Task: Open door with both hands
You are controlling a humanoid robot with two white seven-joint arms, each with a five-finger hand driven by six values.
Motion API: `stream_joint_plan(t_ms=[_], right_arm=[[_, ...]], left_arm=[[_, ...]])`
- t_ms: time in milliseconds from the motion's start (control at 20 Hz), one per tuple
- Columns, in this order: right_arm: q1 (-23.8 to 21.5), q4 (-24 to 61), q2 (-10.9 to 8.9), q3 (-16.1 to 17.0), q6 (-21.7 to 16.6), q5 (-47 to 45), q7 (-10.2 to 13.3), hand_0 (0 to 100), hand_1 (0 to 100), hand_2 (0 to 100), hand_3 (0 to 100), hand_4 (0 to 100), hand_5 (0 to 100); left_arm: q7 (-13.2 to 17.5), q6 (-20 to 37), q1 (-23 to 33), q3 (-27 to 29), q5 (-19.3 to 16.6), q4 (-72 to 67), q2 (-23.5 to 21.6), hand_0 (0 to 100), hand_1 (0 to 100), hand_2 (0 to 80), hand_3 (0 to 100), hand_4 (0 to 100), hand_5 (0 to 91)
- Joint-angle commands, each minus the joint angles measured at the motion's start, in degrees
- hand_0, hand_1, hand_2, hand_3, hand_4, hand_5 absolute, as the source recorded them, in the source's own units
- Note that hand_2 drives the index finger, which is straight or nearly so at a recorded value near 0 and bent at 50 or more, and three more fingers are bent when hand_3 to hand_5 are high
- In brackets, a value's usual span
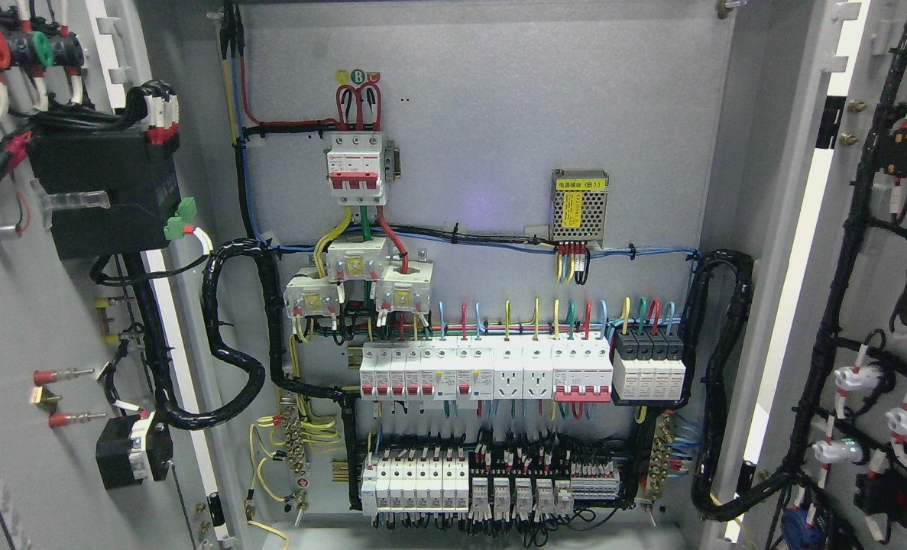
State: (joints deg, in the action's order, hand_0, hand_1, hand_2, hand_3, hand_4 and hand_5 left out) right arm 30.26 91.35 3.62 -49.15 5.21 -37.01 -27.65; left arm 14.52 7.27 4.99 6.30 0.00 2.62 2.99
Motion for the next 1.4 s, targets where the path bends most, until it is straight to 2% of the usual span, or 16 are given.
stream_joint_plan(t_ms=[0, 100, 200, 250, 301, 401, 501, 651, 801, 952, 1202, 1352], right_arm=[[-0.8, -3.4, -0.28, 5.9, -0.2, 0.1, 2.2, 11, 0, 0, 0, 0, 0], [-1.7, -3.5, -1.07, 8.9, -0.3, 0.1, 2.6, 11, 0, 0, 0, 0, 0], [-2.6, -3.2, -2.21, 10.2, -0.3, 0.1, 3.0, 11, 0, 0, 0, 0, 0], [-3.3, -3.1, -3.0, 10.7, -0.3, 0.1, 4.3, 11, 0, 0, 0, 0, 0], [-4.1, -2.9, -3.7, 11.2, -0.4, 0.1, 6.6, 11, 0, 0, 0, 0, 0], [-5.8, -2.7, -4.49, 11.4, -0.8, 0.1, 12.6, 11, 0, 0, 0, 0, 0], [-8.2, -2.0, -5.81, 12.0, -2.7, 0.0, 15.4, 11, 0, 0, 0, 0, 0], [-12.0, -0.2, -7.83, 12.8, -5.7, -0.1, 15.9, 11, 0, 0, 0, 0, 0], [-15.4, 1.5, -9.24, 15.4, -6.8, 0.0, 16.6, 11, 0, 0, 0, 0, 0], [-17.9, 2.9, -10.29, 18.2, -10.7, 0.2, 16.7, 11, 0, 0, 0, 0, 0], [-25.4, 8.6, -16.0, 22.1, -15.1, 0.4, 16.6, 11, 0, 0, 0, 0, 0], [-29.4, 10.6, -19.16, 24.8, -20.7, 0.4, 16.4, 11, 0, 0, 0, 0, 0]], left_arm=[[0.2, 0.0, 0.0, -0.1, -1.5, 0.1, 0.0, 0, 0, 0.0, 0, 3, 0.0], [0.2, 0.0, 0.0, -0.1, -1.5, 0.1, 0.0, 0, 0, 0.0, 0, 3, 0.0], [0.2, -0.1, 0.0, -0.2, -1.5, 0.2, 0.0, 0, 0, 0.0, 0, 3, 0.0], [0.2, 0.0, 0.0, -0.2, -1.7, 0.5, 0.0, 0, 0, 0.0, 0, 3, 0.0], [0.2, 0.0, 0.1, -0.8, -1.8, 1.8, 0.0, 0, 0, 0.0, 0, 3, 0.0], [0.4, 0.0, 1.2, -4.1, -1.7, 7.0, 0.1, 0, 0, 0.0, 0, 3, 0.0], [0.5, -0.1, 4.5, -5.2, -1.3, 15.9, 0.1, 0, 0, 0.0, 0, 3, 0.0], [1.1, -0.9, 11.1, -10.1, -0.7, 33.6, -0.8, 0, 0, 0.0, 0, 3, 0.0], [1.2, -4.0, 15.7, -13.9, 0.6, 48.3, -3.3, 0, 0, 0.0, 0, 3, 0.0], [1.2, -5.7, 19.9, -17.1, 1.9, 61.3, -6.1, 0, 0, 0.0, 0, 3, 0.0], [1.2, -5.4, 27.1, -21.3, 4.7, 80.4, -13.1, 0, 0, 0.0, 0, 3, 0.0], [1.3, -4.7, 28.9, -21.4, 5.5, 87.5, -15.6, 0, 0, 0.0, 0, 3, 0.0]])
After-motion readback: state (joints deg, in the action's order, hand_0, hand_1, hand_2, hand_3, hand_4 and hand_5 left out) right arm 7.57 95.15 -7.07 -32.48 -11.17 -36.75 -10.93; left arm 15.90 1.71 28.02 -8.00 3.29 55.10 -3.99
